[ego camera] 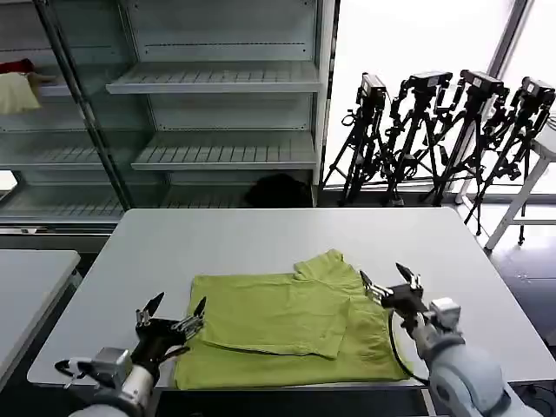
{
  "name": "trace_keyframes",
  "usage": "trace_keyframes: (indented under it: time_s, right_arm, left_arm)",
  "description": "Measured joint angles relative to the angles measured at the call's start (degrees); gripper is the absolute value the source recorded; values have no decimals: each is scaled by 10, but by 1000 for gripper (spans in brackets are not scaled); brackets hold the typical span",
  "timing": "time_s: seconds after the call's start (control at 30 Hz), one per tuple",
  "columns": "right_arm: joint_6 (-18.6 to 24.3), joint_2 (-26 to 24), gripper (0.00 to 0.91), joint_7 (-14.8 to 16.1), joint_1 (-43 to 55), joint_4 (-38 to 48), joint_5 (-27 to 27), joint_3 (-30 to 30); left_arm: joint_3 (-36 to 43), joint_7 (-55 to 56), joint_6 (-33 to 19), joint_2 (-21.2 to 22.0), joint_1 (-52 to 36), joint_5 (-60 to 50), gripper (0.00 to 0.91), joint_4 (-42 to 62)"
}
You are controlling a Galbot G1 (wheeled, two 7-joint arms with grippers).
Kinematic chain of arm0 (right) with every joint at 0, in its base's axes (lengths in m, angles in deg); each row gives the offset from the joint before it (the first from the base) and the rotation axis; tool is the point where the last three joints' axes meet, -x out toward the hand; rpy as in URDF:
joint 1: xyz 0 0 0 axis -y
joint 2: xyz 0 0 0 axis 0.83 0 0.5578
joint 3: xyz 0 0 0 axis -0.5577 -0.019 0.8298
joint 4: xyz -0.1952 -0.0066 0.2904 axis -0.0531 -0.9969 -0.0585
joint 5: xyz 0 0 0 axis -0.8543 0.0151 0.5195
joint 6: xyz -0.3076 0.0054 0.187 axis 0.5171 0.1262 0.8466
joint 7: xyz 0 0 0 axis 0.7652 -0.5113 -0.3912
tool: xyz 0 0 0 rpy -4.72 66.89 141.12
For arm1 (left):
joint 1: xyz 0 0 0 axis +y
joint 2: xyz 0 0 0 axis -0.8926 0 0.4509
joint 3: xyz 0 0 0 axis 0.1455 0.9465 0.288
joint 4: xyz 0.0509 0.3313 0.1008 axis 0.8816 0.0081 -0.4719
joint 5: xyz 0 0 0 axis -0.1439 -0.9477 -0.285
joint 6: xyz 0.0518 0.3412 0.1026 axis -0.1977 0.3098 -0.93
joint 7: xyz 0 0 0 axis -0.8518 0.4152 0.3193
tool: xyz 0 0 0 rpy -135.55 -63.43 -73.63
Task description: Fold and organize the clothes.
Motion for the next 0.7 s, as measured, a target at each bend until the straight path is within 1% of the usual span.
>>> trace_keyframes:
  time_s: [0.1,0.3,0.53,0.7]
  right_arm:
    - [-11,15,907,21,48,46,-2,-29]
    - [-26,44,907,53,106,122,-10,-68]
    - [-35,69,907,77,155,188,-20,-96]
    - [-39,82,907,89,172,218,-26,-107]
  left_arm:
    - [9,-5,10,0,-37,14,907,31]
    - [29,-11,22,8,-96,31,907,86]
    - [48,-22,30,15,-143,42,907,145]
    - [53,-30,33,17,-170,44,907,181]
